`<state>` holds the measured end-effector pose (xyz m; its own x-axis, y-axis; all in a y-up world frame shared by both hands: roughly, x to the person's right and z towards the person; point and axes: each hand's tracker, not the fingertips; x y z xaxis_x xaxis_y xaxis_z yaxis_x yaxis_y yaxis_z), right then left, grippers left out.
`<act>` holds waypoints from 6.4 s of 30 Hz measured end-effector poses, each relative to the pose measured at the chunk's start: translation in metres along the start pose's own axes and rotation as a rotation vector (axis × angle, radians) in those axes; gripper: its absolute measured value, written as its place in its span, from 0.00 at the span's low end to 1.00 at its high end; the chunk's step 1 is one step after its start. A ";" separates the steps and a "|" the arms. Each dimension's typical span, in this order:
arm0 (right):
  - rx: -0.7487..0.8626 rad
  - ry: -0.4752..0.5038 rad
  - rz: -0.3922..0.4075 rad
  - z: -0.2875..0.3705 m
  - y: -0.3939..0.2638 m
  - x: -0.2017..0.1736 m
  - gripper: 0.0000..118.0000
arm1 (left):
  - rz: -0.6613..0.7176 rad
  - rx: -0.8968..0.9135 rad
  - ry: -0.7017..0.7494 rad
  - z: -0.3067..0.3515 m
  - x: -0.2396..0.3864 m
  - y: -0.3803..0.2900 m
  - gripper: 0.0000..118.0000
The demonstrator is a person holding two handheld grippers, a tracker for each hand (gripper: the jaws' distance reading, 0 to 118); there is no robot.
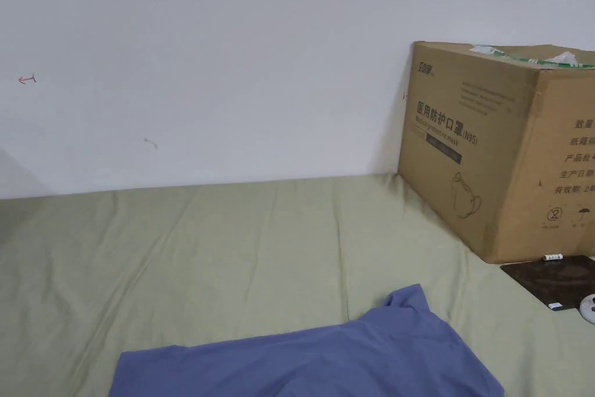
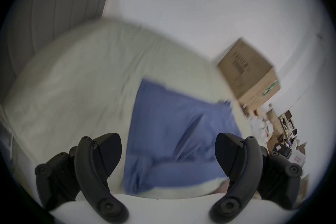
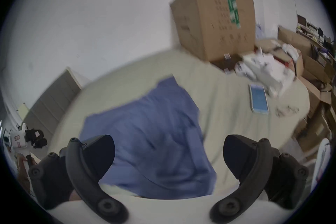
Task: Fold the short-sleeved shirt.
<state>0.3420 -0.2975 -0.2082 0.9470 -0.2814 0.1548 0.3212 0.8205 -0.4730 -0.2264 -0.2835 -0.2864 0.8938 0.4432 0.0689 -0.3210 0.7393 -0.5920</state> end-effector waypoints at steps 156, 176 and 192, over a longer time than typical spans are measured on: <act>-0.591 -0.116 0.147 -0.099 -0.078 0.064 0.09 | -0.132 -0.598 0.102 -0.080 -0.087 -0.081 0.08; 0.404 0.109 0.070 0.056 -0.004 -0.052 0.18 | -0.239 0.312 0.031 0.088 0.029 -0.046 0.07; 0.096 0.204 0.117 0.016 -0.024 -0.078 0.00 | 0.021 -0.503 0.260 -0.047 -0.060 -0.083 0.90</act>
<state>0.2609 -0.2872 -0.1953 0.9600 -0.2685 -0.0788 0.2180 0.8942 -0.3909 -0.2393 -0.3952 -0.2791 0.9569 0.2686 -0.1100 -0.2081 0.3707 -0.9051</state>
